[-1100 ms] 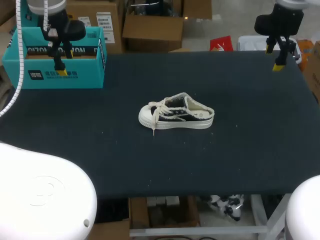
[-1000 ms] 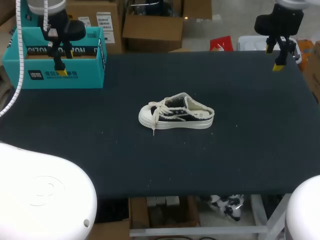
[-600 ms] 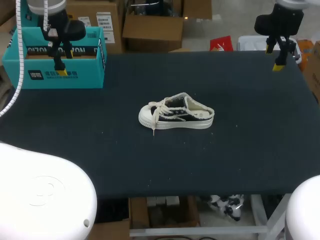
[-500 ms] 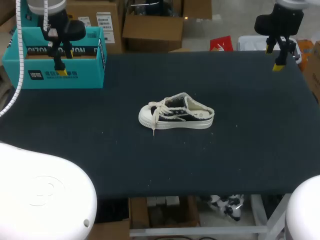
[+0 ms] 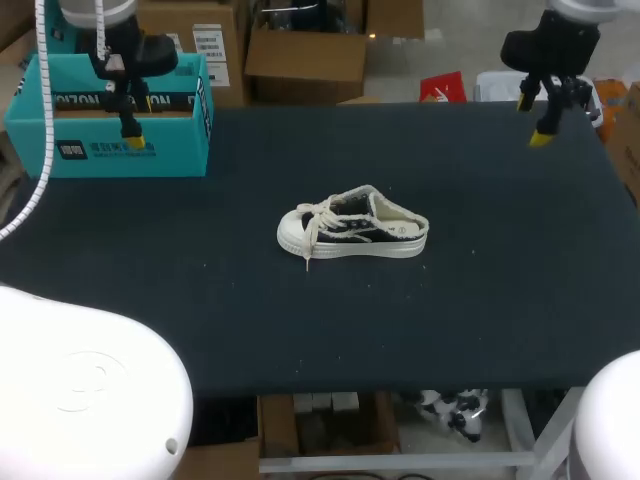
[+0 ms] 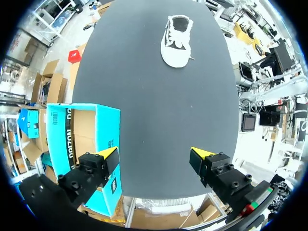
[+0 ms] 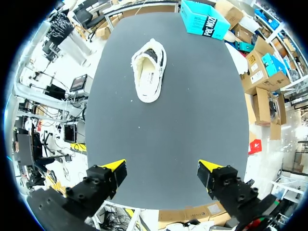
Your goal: Open the shoe tongue, take the insole out of the shoe, put the insole back into the shoe, and pack the shoe into the shoebox
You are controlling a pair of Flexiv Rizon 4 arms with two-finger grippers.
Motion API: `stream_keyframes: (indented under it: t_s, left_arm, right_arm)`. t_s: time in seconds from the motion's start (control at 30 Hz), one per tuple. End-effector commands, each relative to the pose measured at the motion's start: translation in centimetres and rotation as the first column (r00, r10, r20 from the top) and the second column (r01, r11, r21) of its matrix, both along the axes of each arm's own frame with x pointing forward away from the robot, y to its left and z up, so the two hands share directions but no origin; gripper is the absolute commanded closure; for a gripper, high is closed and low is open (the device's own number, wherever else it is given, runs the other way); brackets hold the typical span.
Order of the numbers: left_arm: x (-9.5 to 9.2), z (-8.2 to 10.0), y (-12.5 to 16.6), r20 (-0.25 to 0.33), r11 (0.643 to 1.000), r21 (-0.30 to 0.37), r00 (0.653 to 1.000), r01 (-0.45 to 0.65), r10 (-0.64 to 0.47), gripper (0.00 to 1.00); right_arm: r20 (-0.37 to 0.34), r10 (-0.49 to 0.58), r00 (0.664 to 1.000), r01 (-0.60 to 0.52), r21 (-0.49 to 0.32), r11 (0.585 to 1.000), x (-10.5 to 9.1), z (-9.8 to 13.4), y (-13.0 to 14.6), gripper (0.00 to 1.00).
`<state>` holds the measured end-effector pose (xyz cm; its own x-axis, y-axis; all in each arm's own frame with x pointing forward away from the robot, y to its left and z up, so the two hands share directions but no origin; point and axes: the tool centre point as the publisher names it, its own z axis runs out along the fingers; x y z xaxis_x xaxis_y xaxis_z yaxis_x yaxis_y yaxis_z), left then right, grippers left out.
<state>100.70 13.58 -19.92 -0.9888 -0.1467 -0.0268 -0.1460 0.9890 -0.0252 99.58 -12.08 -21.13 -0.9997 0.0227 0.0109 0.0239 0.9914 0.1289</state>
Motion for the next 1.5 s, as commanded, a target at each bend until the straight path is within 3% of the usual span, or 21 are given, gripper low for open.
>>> stream_keyframes:
  t_s: [0.03, 0.13, 0.27, 0.37, 0.4, 0.53, 0.57, 0.6, 0.63, 1.1, 1.13, 1.27, 1.3, 1.33, 1.4, 1.5]
  left_arm:
    - [-0.9, -0.4, -1.9, 0.022, 0.995, 0.036, 0.995, -0.095, 0.094, 0.00]
    - [-1.5, -0.4, -2.9, 0.041, 0.976, 0.036, 0.976, -0.216, 0.214, 0.00]
    - [-2.1, -0.7, -3.8, 0.038, 0.907, -0.014, 0.906, -0.421, 0.421, 0.00]
    - [-2.7, -1.5, -4.3, 0.026, 0.862, -0.051, 0.862, -0.504, 0.506, 0.00]
    - [-2.9, -1.9, -4.5, 0.048, 0.846, -0.034, 0.844, -0.532, 0.534, 0.00]
    - [-3.6, -2.7, -5.1, 0.038, 0.796, -0.091, 0.797, -0.598, 0.603, 0.00]
    - [-3.7, -2.6, -5.2, 0.044, 0.758, -0.127, 0.759, -0.640, 0.649, 0.00]
    - [-3.6, -2.6, -5.2, 0.104, 0.710, -0.132, 0.702, -0.692, 0.704, 0.00]
    - [-3.6, -2.7, -5.5, 0.102, 0.731, -0.132, 0.725, -0.669, 0.681, 0.00]
    - [-3.6, -2.7, -5.5, 0.102, 0.731, -0.132, 0.725, -0.669, 0.681, 0.00]
    - [-3.6, -2.3, -6.2, 0.072, 0.708, -0.143, 0.707, -0.691, 0.704, 0.00]
    - [-4.0, -2.4, -9.4, 0.082, 0.612, -0.139, 0.607, -0.779, 0.791, 0.00]
    - [-4.0, -2.6, -10.4, 0.074, 0.550, -0.133, 0.545, -0.825, 0.835, 0.00]
    - [-4.0, -2.7, -11.0, 0.088, 0.531, -0.134, 0.524, -0.837, 0.847, 0.00]
    - [-4.2, -2.6, -12.1, 0.047, 0.480, -0.135, 0.478, -0.867, 0.877, 0.00]
    - [-4.9, -2.6, -13.8, 0.022, 0.435, -0.139, 0.436, -0.890, 0.900, 0.00]
  right_arm:
    - [0.039, -0.013, 0.999, 0.010, 0.091, 0.996, -1.8, -2.2, 0.6, 0.00]
    - [0.049, -0.033, 0.998, 0.025, 0.159, 0.987, -2.7, -3.6, 2.4, 0.00]
    - [0.052, -0.064, 0.997, 0.050, 0.234, 0.971, -3.6, -5.7, 4.7, 0.00]
    - [0.078, -0.092, 0.993, 0.065, 0.297, 0.953, -4.3, -6.9, 6.4, 0.00]
    - [0.084, -0.091, 0.992, 0.060, 0.322, 0.945, -4.6, -7.2, 7.0, 0.00]
    - [0.087, -0.137, 0.987, 0.099, 0.349, 0.932, -5.2, -8.3, 8.8, 0.00]
    - [0.082, -0.142, 0.986, 0.103, 0.365, 0.925, -5.3, -8.5, 9.2, 0.00]
    - [0.075, -0.134, 0.988, 0.095, 0.385, 0.918, -5.3, -8.7, 9.6, 0.00]
    - [0.072, -0.140, 0.987, 0.104, 0.372, 0.922, -5.3, -8.8, 9.9, 0.00]
    - [0.072, -0.140, 0.987, 0.104, 0.372, 0.922, -5.3, -8.8, 9.9, 0.00]
    - [0.048, -0.153, 0.987, 0.123, 0.384, 0.915, -4.9, -9.1, 10.1, 0.00]
    - [-0.023, -0.132, 0.991, 0.131, 0.387, 0.913, -4.2, -12.0, 11.5, 0.00]
    - [-0.037, -0.129, 0.991, 0.133, 0.405, 0.904, -4.1, -13.0, 11.8, 0.00]
    - [-0.044, -0.123, 0.991, 0.130, 0.420, 0.898, -4.0, -13.8, 12.0, 0.00]
    - [-0.048, -0.128, 0.991, 0.136, 0.440, 0.888, -4.1, -14.9, 12.4, 0.00]
    - [-0.038, -0.140, 0.989, 0.141, 0.481, 0.865, -4.2, -16.1, 12.8, 0.00]
